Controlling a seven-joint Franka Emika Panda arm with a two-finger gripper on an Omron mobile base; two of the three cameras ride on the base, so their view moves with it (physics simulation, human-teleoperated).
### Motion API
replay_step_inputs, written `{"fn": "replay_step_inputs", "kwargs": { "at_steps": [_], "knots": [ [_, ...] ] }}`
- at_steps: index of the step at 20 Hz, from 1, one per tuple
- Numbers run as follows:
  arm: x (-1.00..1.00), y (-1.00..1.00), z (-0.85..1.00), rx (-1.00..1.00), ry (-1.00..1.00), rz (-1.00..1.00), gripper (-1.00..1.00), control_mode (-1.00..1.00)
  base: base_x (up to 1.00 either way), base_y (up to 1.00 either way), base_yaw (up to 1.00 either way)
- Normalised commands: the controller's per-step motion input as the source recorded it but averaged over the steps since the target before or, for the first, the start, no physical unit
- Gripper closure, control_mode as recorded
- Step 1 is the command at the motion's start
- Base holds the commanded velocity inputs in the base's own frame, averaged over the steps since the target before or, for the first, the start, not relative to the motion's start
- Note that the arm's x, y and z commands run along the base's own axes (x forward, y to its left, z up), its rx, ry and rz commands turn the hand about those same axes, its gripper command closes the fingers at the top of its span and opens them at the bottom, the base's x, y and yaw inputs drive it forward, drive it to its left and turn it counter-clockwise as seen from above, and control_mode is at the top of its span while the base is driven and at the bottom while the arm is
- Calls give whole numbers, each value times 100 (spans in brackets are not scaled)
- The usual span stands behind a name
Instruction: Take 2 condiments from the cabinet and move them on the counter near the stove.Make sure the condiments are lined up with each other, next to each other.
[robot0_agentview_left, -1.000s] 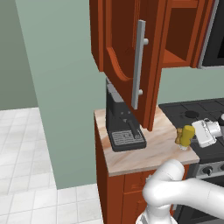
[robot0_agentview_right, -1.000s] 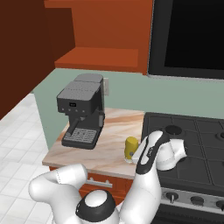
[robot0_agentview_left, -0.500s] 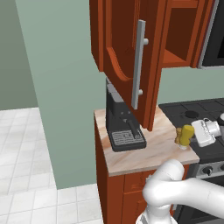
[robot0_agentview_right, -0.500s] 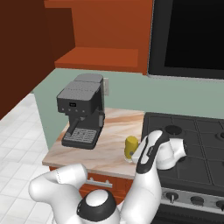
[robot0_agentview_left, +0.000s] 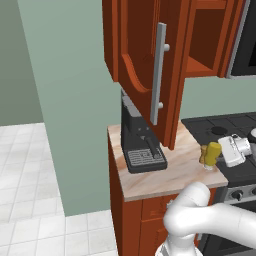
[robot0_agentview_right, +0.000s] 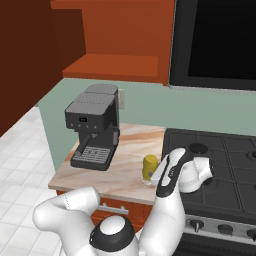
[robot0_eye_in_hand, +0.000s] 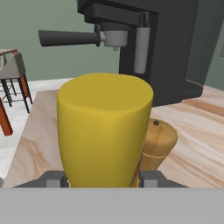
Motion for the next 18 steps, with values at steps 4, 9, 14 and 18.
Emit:
{"fn": "replay_step_inputs", "kwargs": {
  "at_steps": [4,9,14,18],
  "knots": [
    [0,0,0,0,0,0,100,-100,0,0,0],
    [0,0,0,0,0,0,100,-100,0,0,0],
    [0,0,0,0,0,0,100,-100,0,0,0],
    [0,0,0,0,0,0,-100,-100,0,0,0]
  ]
}}
